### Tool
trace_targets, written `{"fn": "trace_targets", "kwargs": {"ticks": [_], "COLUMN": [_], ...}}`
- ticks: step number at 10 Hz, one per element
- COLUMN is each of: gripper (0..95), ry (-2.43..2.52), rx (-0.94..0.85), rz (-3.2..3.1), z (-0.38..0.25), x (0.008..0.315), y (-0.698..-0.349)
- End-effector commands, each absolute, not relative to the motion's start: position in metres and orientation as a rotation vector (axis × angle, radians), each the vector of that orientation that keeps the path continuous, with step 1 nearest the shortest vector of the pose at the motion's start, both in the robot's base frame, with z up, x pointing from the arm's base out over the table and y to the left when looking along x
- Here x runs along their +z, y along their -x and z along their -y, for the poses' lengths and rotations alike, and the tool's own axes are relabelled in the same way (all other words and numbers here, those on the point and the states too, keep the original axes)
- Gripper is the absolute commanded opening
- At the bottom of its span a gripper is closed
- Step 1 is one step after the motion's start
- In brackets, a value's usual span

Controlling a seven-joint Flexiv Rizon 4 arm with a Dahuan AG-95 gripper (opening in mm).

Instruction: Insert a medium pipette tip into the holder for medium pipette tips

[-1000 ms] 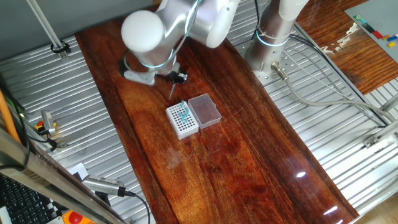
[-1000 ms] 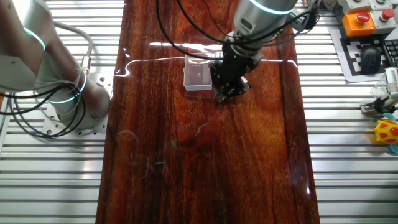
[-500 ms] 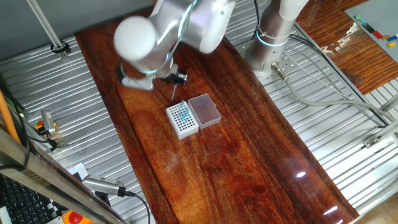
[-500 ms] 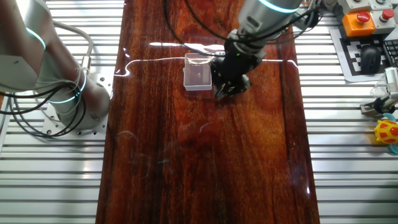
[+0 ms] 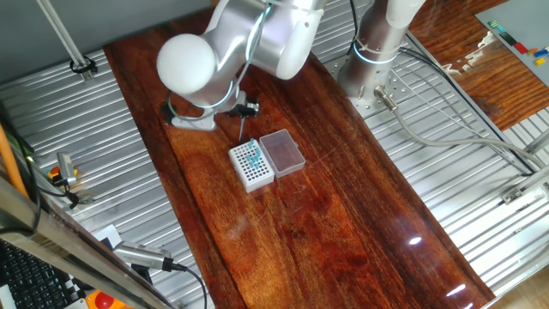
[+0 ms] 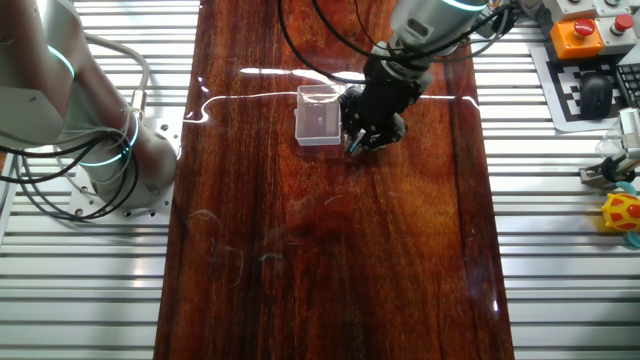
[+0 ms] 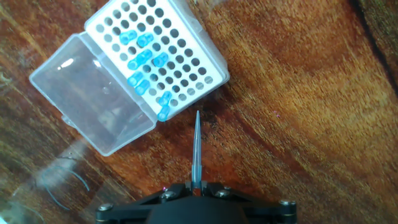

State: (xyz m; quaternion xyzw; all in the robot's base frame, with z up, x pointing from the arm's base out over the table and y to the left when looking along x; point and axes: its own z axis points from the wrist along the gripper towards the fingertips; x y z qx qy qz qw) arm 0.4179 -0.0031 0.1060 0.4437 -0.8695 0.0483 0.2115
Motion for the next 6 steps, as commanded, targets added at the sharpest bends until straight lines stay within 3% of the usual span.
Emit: {"fn": "trace_targets", "kwargs": {"ticks": [1, 6], "gripper": [0.0, 0.0], "ry": [-1.221, -1.268], "rx": [0.132, 0.151], "rz": [2.427, 2.379], "z": [0.0025, -0.001], "x": [0.1055, 0.1026], "y": [-0.4188, -0.4193]}}
